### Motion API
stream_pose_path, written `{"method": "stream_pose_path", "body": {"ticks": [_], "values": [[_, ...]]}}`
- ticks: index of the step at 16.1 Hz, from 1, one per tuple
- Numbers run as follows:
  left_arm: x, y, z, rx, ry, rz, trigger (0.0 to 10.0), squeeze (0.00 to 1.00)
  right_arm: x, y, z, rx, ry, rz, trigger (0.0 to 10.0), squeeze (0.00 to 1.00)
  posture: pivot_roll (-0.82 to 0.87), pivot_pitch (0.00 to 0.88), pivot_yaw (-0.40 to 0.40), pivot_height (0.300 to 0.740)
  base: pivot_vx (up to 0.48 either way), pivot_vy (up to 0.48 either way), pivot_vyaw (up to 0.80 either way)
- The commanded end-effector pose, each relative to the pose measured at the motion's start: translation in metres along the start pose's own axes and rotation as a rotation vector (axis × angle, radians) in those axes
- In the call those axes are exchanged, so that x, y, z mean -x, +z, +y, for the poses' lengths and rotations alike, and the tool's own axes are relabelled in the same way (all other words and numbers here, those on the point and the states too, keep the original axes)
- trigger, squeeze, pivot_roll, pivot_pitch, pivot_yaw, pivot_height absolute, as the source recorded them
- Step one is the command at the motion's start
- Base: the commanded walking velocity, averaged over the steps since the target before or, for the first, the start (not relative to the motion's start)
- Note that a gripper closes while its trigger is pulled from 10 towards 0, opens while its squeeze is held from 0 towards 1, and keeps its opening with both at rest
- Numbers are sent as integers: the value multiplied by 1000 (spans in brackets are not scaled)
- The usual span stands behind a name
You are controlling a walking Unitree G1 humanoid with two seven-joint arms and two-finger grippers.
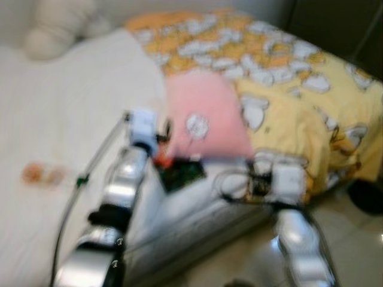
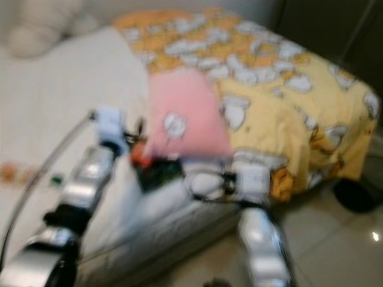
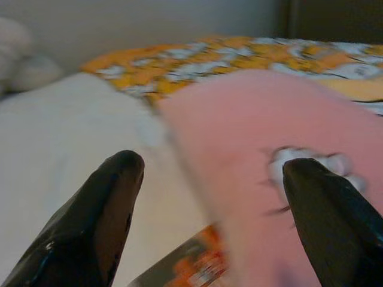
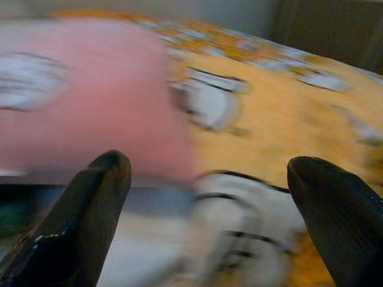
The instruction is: Clean up the room
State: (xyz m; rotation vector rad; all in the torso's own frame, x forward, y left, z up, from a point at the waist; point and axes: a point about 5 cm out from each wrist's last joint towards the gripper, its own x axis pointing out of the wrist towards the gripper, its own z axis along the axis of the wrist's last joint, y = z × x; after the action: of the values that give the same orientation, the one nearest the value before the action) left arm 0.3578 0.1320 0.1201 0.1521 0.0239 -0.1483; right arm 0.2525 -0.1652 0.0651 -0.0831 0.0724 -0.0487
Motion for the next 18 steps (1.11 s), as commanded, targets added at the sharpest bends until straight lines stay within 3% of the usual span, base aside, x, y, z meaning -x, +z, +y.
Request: {"method": "stream_pose_path", "body": {"ticks": [1,4,7,11,14,15,17,18], "values": [[1,-2,25,-34,84,5,10000,0,-2,4,16,-26,60,-3,10000,0,34,0,28,732,0,472,613],[1,1,27,-50,112,-9,10000,0,-4,6,25,-32,114,-3,10000,0,44,0,21,732,0,155,488],[6,0,19,-50,98,-31,10000,0,-5,6,25,-39,122,-6,10000,0,51,0,21,740,0,0,460],[-7,1,12,-128,71,21,10000,0,-4,4,26,-59,110,10,10000,0,45,0,27,740,0,0,0],[-12,9,7,-115,68,1,10000,0,-2,2,23,-60,94,11,10000,0,23,0,43,740,0,0,0],[-9,9,5,-103,59,-17,10000,0,-1,2,20,-65,76,14,10000,0,19,0,46,740,0,0,0],[3,12,5,16,102,-97,10000,0,2,6,14,-81,52,-13,10000,0,13,0,58,740,0,0,0],[18,8,15,90,213,-96,10000,0,8,17,12,-62,74,-61,10000,0,14,0,57,740,0,0,0]]}}
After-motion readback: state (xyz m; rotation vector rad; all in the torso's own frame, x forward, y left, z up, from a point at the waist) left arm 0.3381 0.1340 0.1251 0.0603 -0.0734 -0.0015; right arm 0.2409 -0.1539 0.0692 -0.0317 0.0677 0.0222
